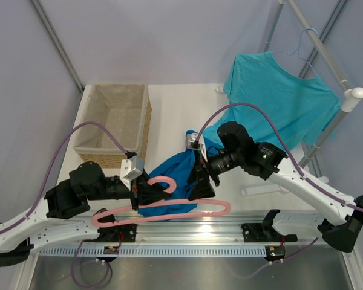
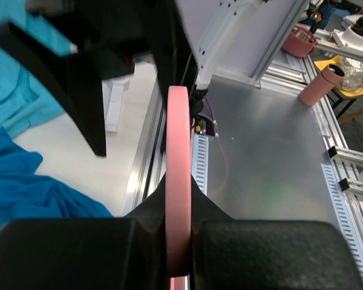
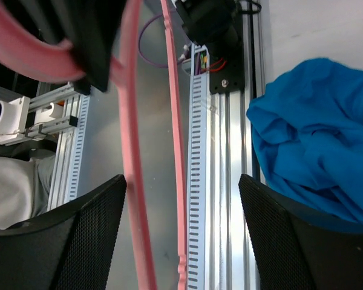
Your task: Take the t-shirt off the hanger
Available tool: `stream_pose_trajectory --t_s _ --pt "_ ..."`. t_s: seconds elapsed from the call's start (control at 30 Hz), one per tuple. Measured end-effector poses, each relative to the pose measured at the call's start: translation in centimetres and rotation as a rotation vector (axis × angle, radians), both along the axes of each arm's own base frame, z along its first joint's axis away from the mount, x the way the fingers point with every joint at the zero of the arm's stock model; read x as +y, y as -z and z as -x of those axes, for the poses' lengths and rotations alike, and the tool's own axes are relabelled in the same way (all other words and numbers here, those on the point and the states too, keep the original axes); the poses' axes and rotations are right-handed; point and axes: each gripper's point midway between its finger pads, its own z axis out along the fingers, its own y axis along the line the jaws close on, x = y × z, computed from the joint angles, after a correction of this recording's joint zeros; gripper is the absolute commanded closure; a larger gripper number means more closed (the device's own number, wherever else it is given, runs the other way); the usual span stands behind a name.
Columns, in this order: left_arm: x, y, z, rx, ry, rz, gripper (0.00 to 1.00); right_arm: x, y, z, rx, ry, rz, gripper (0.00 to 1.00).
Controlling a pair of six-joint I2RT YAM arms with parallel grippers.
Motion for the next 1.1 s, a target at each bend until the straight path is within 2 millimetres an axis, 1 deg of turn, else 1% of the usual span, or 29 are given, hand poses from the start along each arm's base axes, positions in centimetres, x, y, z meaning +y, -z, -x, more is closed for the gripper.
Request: stream_pose_trajectory --t_s 0.03,0.13,0.17,0.23,0.27,0.33,0.37,0.43,0.47,0.53,0.57,0.63,0.67,0.7,0.8,0.83,0.87,0.9,0.93,0.97,1.0,1.03,1.1 --pt "0.0 -0.2 0.0 -0.006 0.001 0.007 1.00 0.1 0.7 0.0 0.016 0.002 0.007 0.21" --pt "0.0 -0.1 0.0 -0.013 0.002 0.003 1.00 0.0 2.6 0.2 0.039 0.005 0.021 0.27" --pt "-0.1 -0.1 -0.1 -0.016 0.001 0.002 1.00 -0.2 3.1 0.4 0.049 0.007 0.029 0.31" --pt "-0.1 -0.1 -0.1 -0.019 0.001 0.000 1.00 -0.4 3.8 0.7 0.059 0.006 0.032 0.36" --pt "-0.2 0.0 -0.2 -0.020 0.001 -0.003 1.00 -0.5 3.9 0.8 0.061 0.007 0.026 0.37" --pt "-0.4 0.1 -0.3 -0.020 0.000 -0.006 1.00 -0.7 3.8 1.1 0.057 0.008 0.013 0.41" --pt "-0.5 0.0 -0.3 -0.021 0.001 -0.005 1.00 -0.8 3.7 1.3 0.050 0.009 0.004 0.48" --pt "-0.8 -0.1 -0.4 -0.022 0.001 -0.002 1.00 -1.0 3.1 1.6 0.037 0.012 -0.017 0.54" --pt "-0.9 -0.2 -0.5 -0.024 0.000 0.003 1.00 -1.1 2.7 1.7 0.029 0.012 -0.031 0.60" --pt "-1.2 -0.5 -0.6 -0.028 0.000 0.013 1.00 -1.3 2.0 2.0 0.014 0.017 -0.060 0.65" --pt "-1.4 -0.7 -0.7 -0.031 -0.001 0.020 1.00 -1.4 1.7 2.1 0.006 0.020 -0.074 0.70" --pt "-1.5 -0.9 -0.8 -0.034 -0.004 0.028 1.00 -1.6 1.3 2.3 -0.006 0.023 -0.098 0.95" --pt "-1.6 -0.9 -1.1 -0.035 -0.015 0.026 1.00 -1.8 1.2 2.6 -0.007 0.013 -0.109 1.00" --pt "-1.6 -0.9 -1.3 -0.032 -0.026 0.027 1.00 -1.9 1.0 2.9 -0.007 0.004 -0.119 1.00" --pt "-1.6 -1.4 -1.4 -0.033 -0.034 0.045 1.00 -2.0 0.6 3.1 -0.014 0.012 -0.140 1.00" --pt "-1.5 -1.5 -1.4 -0.032 -0.038 0.051 0.93 -2.0 0.5 3.1 -0.014 0.017 -0.146 1.00" --pt "-1.5 -1.6 -1.5 -0.032 -0.047 0.054 0.62 -2.0 0.4 3.0 -0.016 0.026 -0.152 1.00" --pt "-1.5 -1.7 -1.7 -0.035 -0.057 0.058 0.50 -2.1 0.3 2.9 -0.018 0.037 -0.160 1.00" --pt "-1.4 -1.9 -1.9 -0.032 -0.070 0.064 0.44 -2.2 0.2 3.0 -0.017 0.048 -0.165 1.00" --pt "-1.2 -2.3 -2.1 -0.027 -0.089 0.075 0.23 -2.4 0.2 2.9 -0.016 0.069 -0.167 1.00" --pt "-1.0 -2.8 -2.3 -0.034 -0.105 0.087 0.09 -2.6 0.2 2.8 -0.015 0.088 -0.168 1.00" --pt "-0.7 -3.4 -2.5 -0.032 -0.124 0.104 0.01 -2.7 0.1 2.7 -0.014 0.108 -0.169 1.00" --pt "-0.1 -4.3 -2.8 -0.030 -0.156 0.131 0.01 -3.0 -0.1 2.4 -0.015 0.156 -0.172 1.00"
